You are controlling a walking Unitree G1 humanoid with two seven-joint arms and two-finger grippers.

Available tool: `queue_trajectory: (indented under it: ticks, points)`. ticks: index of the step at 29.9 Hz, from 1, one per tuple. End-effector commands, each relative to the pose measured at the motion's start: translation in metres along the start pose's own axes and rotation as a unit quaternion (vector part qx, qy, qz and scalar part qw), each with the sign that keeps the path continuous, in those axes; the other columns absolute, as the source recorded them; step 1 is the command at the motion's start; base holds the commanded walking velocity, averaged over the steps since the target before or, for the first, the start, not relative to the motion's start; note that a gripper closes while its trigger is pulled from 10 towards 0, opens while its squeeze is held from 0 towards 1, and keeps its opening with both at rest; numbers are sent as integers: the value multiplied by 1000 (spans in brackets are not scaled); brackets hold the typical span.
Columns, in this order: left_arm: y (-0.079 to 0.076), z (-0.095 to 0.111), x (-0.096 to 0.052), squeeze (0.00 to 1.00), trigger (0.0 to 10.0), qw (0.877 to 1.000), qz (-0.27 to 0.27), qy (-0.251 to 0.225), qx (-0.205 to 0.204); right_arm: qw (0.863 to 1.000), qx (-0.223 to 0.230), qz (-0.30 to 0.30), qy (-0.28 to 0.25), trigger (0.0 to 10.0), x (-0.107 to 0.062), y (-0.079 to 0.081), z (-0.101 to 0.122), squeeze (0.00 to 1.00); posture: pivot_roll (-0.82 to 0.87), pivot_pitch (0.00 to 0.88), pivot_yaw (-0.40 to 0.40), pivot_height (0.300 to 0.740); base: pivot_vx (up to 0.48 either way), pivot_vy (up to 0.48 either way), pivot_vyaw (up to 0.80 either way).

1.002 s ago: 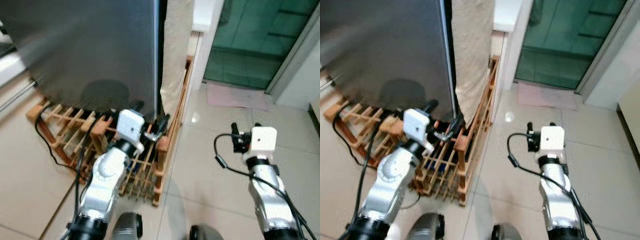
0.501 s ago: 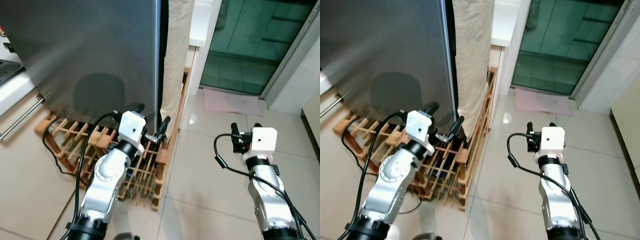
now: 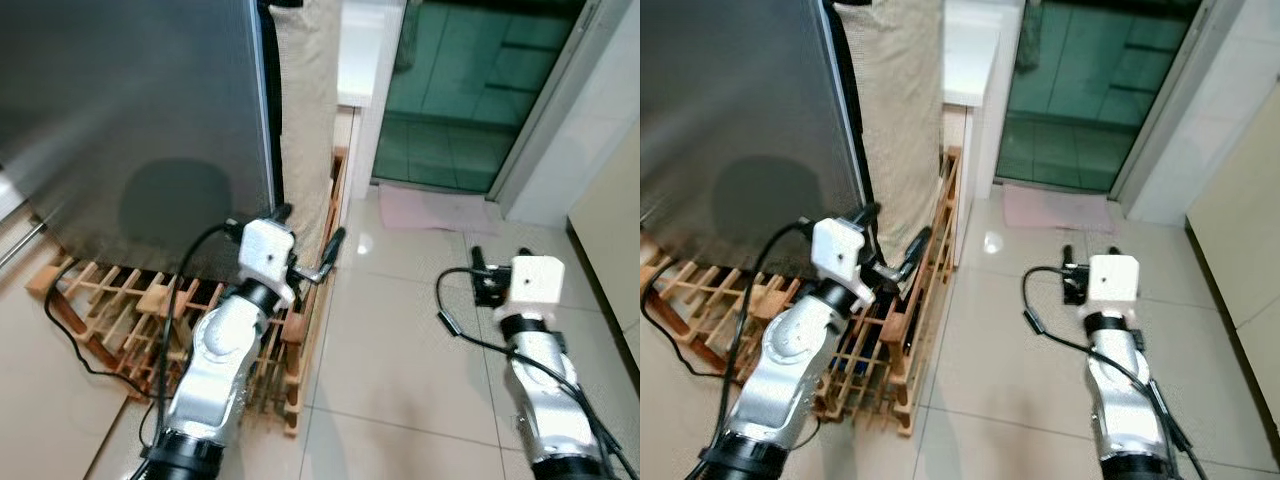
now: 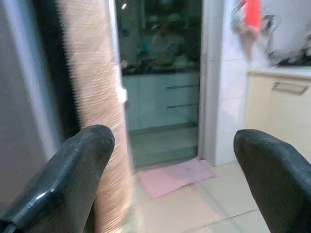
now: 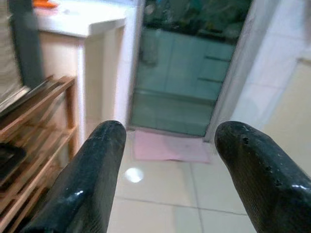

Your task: Restocking fridge

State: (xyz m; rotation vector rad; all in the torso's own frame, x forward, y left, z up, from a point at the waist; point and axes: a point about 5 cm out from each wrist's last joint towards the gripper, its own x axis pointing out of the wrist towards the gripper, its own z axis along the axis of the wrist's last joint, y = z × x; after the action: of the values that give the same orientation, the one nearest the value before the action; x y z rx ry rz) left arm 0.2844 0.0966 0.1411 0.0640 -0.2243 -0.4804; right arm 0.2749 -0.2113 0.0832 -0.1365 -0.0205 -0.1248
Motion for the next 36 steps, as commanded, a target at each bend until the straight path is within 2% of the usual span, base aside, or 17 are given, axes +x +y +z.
queue_trajectory:
  ticks: [1, 7, 11, 13, 16, 19, 21, 22, 23, 26, 27, 30, 34, 36]
  points:
    - [2, -3, 0, 0, 10000, 1000, 10, 15, -1, 1000, 1, 8, -5, 10000, 2, 4, 2, 0, 55, 0, -47, 740, 0, 0, 0]
    - [12, -3, 8, 0, 10000, 997, 59, 38, -29, 1000, -1, 10, -3, 10000, 3, 4, 1, 0, 49, 0, -48, 740, 0, 0, 0]
    - [12, 0, 11, 0, 10000, 997, 59, 39, -41, 1000, -2, 10, -1, 10000, 3, 3, 1, 0, 50, 0, -50, 740, 0, 0, 0]
    - [2, 5, 17, 0, 10000, 997, 36, 38, -58, 1000, -2, 12, -1, 10000, 3, 4, 0, 0, 50, 0, -51, 740, 0, 0, 0]
    - [-2, 7, 19, 0, 10000, 997, 28, 38, -63, 1000, -2, 13, -1, 10000, 3, 4, 0, 0, 50, 0, -50, 740, 0, 0, 0]
    - [-14, 7, 26, 0, 10000, 996, 1, 48, -72, 1000, -2, 12, -1, 10000, 4, 4, 0, 0, 52, 0, -52, 740, 0, 0, 0]
    - [-22, 6, 34, 0, 10000, 996, -17, 58, -65, 1000, -2, 14, -1, 10000, 5, 5, 0, 0, 50, 0, -50, 740, 0, 0, 0]
    - [-22, 6, 34, 0, 10000, 996, -17, 58, -65, 1000, -2, 14, -1, 10000, 5, 5, 0, 0, 50, 0, -50, 740, 0, 0, 0]
    - [-20, 6, 36, 0, 10000, 997, -12, 60, -46, 1000, -1, 13, -3, 10000, 5, 6, 1, 0, 40, 0, -44, 740, 0, 0, 0]
    - [-13, 6, 32, 0, 10000, 998, -5, 52, -43, 1000, 2, 11, -9, 10000, 5, 6, 3, 0, 36, 0, -40, 740, 0, 0, 0]
    - [-7, 6, 23, 0, 10000, 998, -4, 41, -42, 1000, 4, 9, -11, 10000, 5, 5, 5, 0, 35, 0, -39, 740, 0, 0, 0]
    - [-2, 4, 15, 0, 10000, 999, 3, 38, -36, 1000, 4, 8, -11, 10000, 5, 4, 5, 0, 38, 0, -41, 740, 0, 0, 0]
    - [-4, 2, 9, 0, 10000, 999, -3, 40, -36, 1000, 4, 11, -8, 10000, 4, 5, 3, 0, 50, 0, -45, 740, 0, -476, 0]
    - [-6, 3, 10, 0, 10000, 999, -3, 38, -30, 1000, 5, 13, -8, 10000, 5, 7, 3, 0, 53, 0, -47, 740, 0, -448, 0]
